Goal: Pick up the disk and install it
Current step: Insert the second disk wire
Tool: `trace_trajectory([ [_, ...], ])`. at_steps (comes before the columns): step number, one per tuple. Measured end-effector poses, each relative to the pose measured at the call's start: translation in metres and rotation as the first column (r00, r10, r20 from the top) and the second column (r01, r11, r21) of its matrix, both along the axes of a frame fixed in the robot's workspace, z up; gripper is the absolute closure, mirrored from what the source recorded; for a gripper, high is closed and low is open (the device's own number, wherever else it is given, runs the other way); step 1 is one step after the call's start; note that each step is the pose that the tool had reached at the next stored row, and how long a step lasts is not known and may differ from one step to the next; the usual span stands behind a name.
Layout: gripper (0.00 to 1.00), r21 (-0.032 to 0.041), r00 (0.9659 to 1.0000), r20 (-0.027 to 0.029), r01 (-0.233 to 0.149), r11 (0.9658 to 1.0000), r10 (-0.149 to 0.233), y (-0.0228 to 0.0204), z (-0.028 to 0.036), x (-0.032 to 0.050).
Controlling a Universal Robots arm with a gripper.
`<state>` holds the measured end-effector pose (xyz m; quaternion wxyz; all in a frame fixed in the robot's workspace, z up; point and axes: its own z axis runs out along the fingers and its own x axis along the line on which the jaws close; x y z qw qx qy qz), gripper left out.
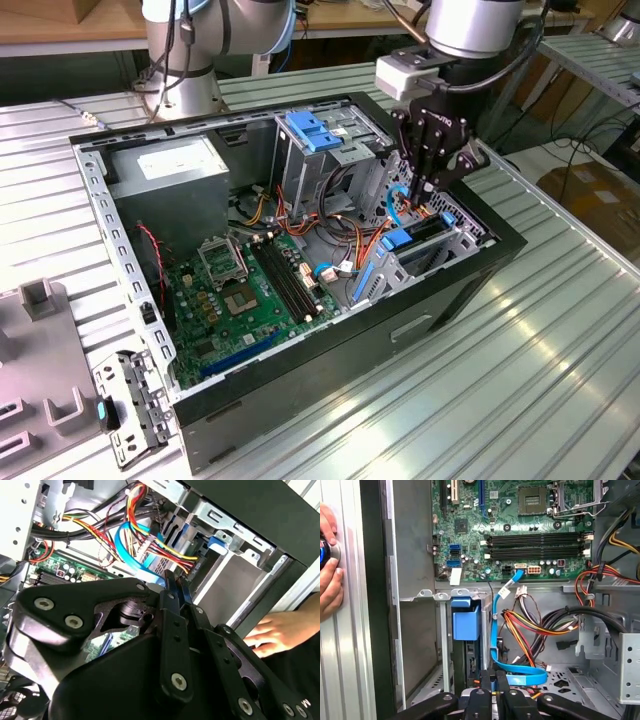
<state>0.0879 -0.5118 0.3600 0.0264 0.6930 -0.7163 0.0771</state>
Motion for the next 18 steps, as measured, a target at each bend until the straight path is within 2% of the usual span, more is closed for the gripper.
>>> trace_trajectory([
  [3,0.84,0.0184,1.0,0.0025,0.0,0.9998,0.0,-0.0068,-0.0008,0.0],
  [5,0.84,0.0451,1.0,0.0056,0.0,0.999,0.0,-0.0153,-0.002,-0.0008],
  [7,0.84,0.0568,1.0,0.0076,-0.001,0.9984,0.001,-0.0196,-0.0033,-0.0022],
  [10,0.84,0.0694,1.0,0.0092,-0.001,0.9976,0.001,-0.0243,-0.0046,-0.0028],
  [14,0.84,0.0804,1.0,0.0094,-0.001,0.9968,0.001,-0.0304,-0.0066,-0.0029],
  [18,0.84,0.0819,1.0,0.0094,-0.001,0.9966,0.001,-0.0308,-0.0067,-0.0028],
])
